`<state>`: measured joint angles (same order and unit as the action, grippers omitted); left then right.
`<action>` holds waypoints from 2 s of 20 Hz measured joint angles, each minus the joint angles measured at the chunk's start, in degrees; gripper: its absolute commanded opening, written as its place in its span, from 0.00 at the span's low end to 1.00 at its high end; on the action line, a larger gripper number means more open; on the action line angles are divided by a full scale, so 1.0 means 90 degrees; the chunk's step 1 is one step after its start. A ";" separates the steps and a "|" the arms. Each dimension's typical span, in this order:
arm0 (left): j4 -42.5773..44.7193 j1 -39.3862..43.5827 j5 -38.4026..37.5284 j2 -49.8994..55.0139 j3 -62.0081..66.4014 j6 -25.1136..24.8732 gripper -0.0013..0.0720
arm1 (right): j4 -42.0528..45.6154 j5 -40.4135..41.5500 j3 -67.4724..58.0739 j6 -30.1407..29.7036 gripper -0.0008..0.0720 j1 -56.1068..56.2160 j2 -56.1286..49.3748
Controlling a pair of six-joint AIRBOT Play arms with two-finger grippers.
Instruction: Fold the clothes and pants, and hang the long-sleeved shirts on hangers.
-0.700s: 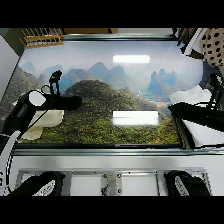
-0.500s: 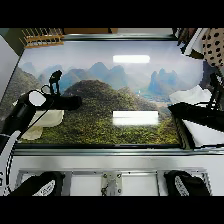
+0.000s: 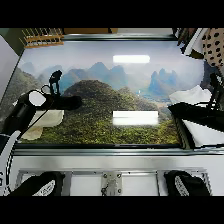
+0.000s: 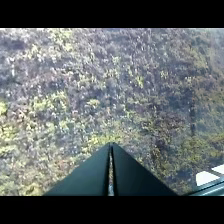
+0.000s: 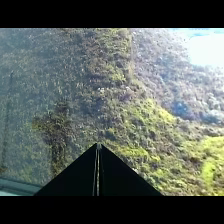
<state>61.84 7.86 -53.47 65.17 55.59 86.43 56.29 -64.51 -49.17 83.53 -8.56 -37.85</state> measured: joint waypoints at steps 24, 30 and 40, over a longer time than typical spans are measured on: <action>0.3036 0.0036 -0.1319 0.1086 0.2030 -0.0158 0.03 | -0.0007 0.0002 0.0000 0.0000 0.03 0.0002 -0.0002; 0.2283 0.1996 -0.1379 -0.0306 0.3636 -0.0551 0.03 | -0.0408 0.0078 -0.0036 -0.0032 0.02 -0.0010 -0.0002; 0.2144 0.3135 -0.1251 0.0092 0.4306 -0.0879 0.03 | -0.0546 0.0746 -0.0682 -0.0141 0.02 -0.0478 0.0066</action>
<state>81.14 36.07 -64.73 66.00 94.35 78.52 51.37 -57.80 -55.31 82.26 -12.86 -37.26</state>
